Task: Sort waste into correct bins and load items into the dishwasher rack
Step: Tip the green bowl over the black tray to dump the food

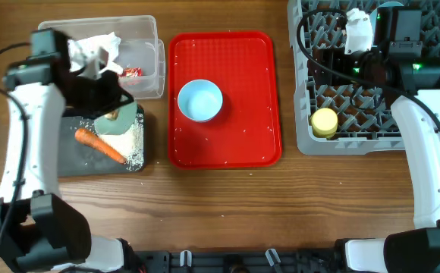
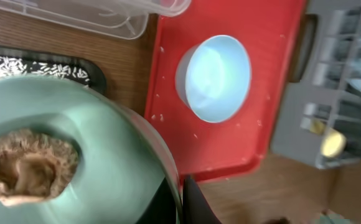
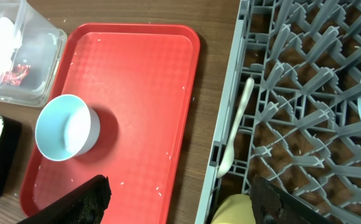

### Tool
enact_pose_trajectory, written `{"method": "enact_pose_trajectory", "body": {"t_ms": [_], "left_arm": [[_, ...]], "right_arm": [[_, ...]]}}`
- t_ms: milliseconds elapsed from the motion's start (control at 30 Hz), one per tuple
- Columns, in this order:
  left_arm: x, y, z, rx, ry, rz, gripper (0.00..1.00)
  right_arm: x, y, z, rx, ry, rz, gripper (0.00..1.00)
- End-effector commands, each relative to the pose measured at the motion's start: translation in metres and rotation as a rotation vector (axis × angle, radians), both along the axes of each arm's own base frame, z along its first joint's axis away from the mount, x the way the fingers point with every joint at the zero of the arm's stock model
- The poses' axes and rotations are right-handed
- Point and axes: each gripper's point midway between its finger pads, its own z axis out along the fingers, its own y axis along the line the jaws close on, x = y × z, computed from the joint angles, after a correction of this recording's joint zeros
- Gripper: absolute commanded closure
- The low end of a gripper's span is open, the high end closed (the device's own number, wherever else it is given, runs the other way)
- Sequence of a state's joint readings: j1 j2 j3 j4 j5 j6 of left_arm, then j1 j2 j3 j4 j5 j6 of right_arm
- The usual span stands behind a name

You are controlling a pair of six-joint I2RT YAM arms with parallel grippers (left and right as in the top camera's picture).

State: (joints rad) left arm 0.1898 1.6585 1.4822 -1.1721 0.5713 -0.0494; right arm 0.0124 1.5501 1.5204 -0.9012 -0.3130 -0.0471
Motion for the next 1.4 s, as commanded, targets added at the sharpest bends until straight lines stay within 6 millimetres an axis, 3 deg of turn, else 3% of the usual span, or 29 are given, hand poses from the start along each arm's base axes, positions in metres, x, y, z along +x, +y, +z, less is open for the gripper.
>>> {"method": "enact_pose_trajectory", "body": {"t_ms": [0, 100, 233, 467, 767, 867, 1000, 1067, 1133, 1200, 1267, 1367], "left_arm": [[-0.005, 0.005, 0.024, -0.172, -0.124, -0.082, 0.96], [-0.01, 0.034, 0.035, -0.31, -0.183, 0.005, 0.96], [-0.027, 0.089, 0.017, -0.381, -0.2, 0.19, 0.96], [-0.042, 0.148, 0.001, -0.574, -0.341, 0.413, 0.96], [-0.028, 0.165, -0.026, -0.836, -0.389, 0.484, 0.96], [-0.026, 0.167, -0.014, -0.938, -0.398, 0.513, 0.96], [-0.026, 0.167, -0.014, -0.943, -0.391, 0.517, 0.96], [-0.022, 0.158, -0.008, -0.928, -0.403, 0.479, 0.96], [-0.015, 0.136, 0.013, -0.87, -0.463, 0.361, 0.96], [-0.004, 0.097, 0.043, -0.753, -0.507, 0.181, 0.96], [0.004, 0.056, 0.057, -0.607, -0.496, 0.024, 0.96], [0.017, -0.006, 0.05, -0.34, -0.417, -0.133, 0.96]], "right_arm": [[-0.002, 0.0, 0.005, -0.005, -0.016, 0.002, 0.25], [-0.002, 0.0, 0.005, -0.006, -0.014, 0.002, 0.25], [-0.002, 0.0, 0.005, -0.005, -0.016, 0.002, 0.25], [-0.005, 0.0, 0.003, -0.005, 0.001, 0.001, 0.25], [-0.008, 0.0, 0.001, -0.005, 0.014, 0.0, 0.25], [-0.008, 0.0, 0.001, -0.005, 0.014, 0.001, 0.25], [-0.008, 0.0, 0.001, -0.005, 0.014, 0.001, 0.25], [-0.008, 0.0, 0.001, -0.005, 0.014, 0.001, 0.25], [-0.008, 0.0, 0.001, -0.005, 0.013, 0.001, 0.25], [-0.008, 0.0, 0.001, -0.005, 0.013, 0.0, 0.25], [-0.007, 0.0, 0.002, -0.001, 0.012, -0.005, 0.24], [-0.007, 0.0, 0.002, 0.009, 0.016, -0.019, 0.24]]}}
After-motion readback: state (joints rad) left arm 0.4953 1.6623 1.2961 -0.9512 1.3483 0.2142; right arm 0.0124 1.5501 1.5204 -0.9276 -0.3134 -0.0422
